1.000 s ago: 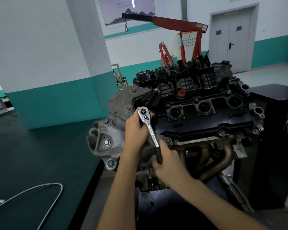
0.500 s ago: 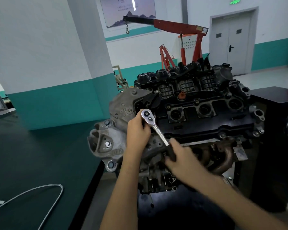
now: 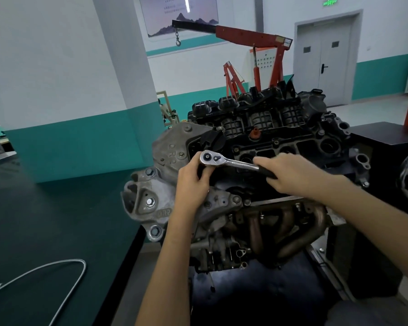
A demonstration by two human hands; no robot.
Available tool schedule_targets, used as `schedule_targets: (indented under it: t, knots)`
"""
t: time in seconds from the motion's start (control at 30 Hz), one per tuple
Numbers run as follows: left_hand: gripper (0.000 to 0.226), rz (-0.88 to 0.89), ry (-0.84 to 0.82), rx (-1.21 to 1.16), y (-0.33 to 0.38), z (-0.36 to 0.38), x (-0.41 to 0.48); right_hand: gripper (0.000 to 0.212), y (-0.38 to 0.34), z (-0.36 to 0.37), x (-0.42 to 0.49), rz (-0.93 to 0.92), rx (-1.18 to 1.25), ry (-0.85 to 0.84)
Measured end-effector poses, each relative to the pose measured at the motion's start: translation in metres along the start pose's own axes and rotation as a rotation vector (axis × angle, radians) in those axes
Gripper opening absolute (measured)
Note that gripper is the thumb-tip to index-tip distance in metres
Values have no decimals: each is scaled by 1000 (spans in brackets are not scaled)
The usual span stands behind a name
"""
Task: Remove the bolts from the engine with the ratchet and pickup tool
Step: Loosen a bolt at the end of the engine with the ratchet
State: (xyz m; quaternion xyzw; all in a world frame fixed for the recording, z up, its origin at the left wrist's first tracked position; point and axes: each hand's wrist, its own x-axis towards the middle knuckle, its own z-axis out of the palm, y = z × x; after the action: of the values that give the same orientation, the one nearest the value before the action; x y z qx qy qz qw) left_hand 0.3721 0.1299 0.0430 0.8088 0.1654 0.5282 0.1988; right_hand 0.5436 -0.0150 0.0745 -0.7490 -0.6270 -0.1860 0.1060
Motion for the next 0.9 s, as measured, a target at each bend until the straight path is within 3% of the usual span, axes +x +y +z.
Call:
schedule_targets:
  t: [0.1,0.27,0.4,0.57,0.67,0.77,0.83,0.9]
  knots:
    - [22,-63,91,30,1,4,-1,33,-15,9,-7,30,29,72]
    - [18,-44,109,69,0,6,-2,28,-104,62,-45,259,784,76]
    - [19,-96,110,-7,-1,5,-3,42,-151,80,-36,331,922,139]
    - [21,-32,21,-44,-1,0,-1,26,-85,57,-37,174,737,30]
    - [18,-3,-47,-17,-2,-2,1,34,-29,27,-22,71,312,4]
    - [19,-11,15,16,-1,1,0,36,-2,6,-4,-29,-3,54]
    - [20,-33,77,38,1,4,-2,32,-7,9,-6,-14,2,95]
    - [21,-40,106,55,1,6,-1,31,-29,25,-21,81,171,112]
